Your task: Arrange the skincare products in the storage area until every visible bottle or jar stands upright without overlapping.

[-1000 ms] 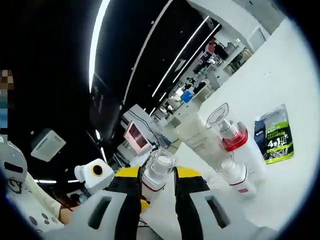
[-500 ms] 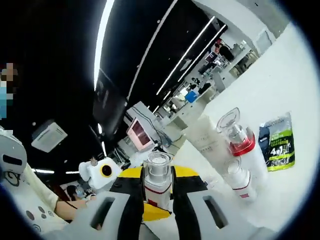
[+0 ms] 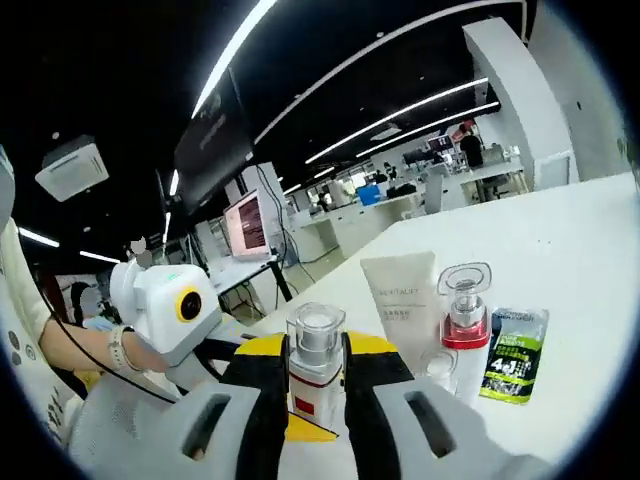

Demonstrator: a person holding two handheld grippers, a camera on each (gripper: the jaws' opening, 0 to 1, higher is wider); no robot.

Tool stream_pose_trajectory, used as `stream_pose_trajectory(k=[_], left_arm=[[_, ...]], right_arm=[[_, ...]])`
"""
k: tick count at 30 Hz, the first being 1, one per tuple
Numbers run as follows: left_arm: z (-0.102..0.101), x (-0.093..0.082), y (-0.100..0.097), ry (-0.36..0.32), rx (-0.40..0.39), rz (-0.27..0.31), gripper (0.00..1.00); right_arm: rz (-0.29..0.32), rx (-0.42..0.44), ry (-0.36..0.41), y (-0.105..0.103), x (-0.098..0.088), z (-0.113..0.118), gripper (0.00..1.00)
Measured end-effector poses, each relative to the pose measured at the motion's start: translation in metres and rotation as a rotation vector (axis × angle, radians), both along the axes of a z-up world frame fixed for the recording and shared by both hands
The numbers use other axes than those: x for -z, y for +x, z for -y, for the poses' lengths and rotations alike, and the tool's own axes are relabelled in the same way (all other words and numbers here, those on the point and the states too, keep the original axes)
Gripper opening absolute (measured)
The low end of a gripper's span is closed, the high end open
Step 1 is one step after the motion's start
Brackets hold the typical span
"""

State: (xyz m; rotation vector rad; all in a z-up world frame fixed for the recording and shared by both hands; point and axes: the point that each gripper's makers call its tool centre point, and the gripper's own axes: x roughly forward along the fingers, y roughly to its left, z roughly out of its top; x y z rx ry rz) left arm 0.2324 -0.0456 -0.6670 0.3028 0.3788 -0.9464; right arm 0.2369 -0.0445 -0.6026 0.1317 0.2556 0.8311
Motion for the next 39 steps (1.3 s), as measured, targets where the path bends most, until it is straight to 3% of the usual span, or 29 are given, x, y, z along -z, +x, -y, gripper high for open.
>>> stream_pose_trajectory(k=[8, 13, 18, 23, 31, 33, 39], left_arm=[[0.004, 0.018, 0.008, 0.047, 0.002, -0.005, 0.27], [0.010, 0.032, 0.011, 0.068, 0.010, -0.019, 0.20], [0.011, 0.036, 0.017, 0.055, 0.002, -0.001, 0.19], [0.014, 0.037, 0.018, -0.010, -0.010, -0.035, 0.18], [0.016, 0.047, 0.014, 0.010, 0.004, -0.045, 0.19], [0.015, 0.050, 0.014, 0.046, 0.014, -0.011, 0.19], [0.012, 0.042, 0.018, 0.017, 0.011, -0.009, 0.26]], right_arm=[[0.035, 0.003, -0.112, 0.000, 0.017, -0.003, 0.20], [0.024, 0.010, -0.166, 0.003, 0.028, 0.000, 0.20], [0.008, 0.029, -0.182, 0.005, 0.033, 0.004, 0.21], [0.016, 0.033, -0.185, 0.006, 0.033, 0.004, 0.21], [0.025, 0.016, -0.256, 0.004, 0.042, 0.002, 0.21], [0.032, 0.009, -0.290, 0.003, 0.046, 0.000, 0.21], [0.040, 0.004, -0.334, 0.002, 0.050, 0.002, 0.21]])
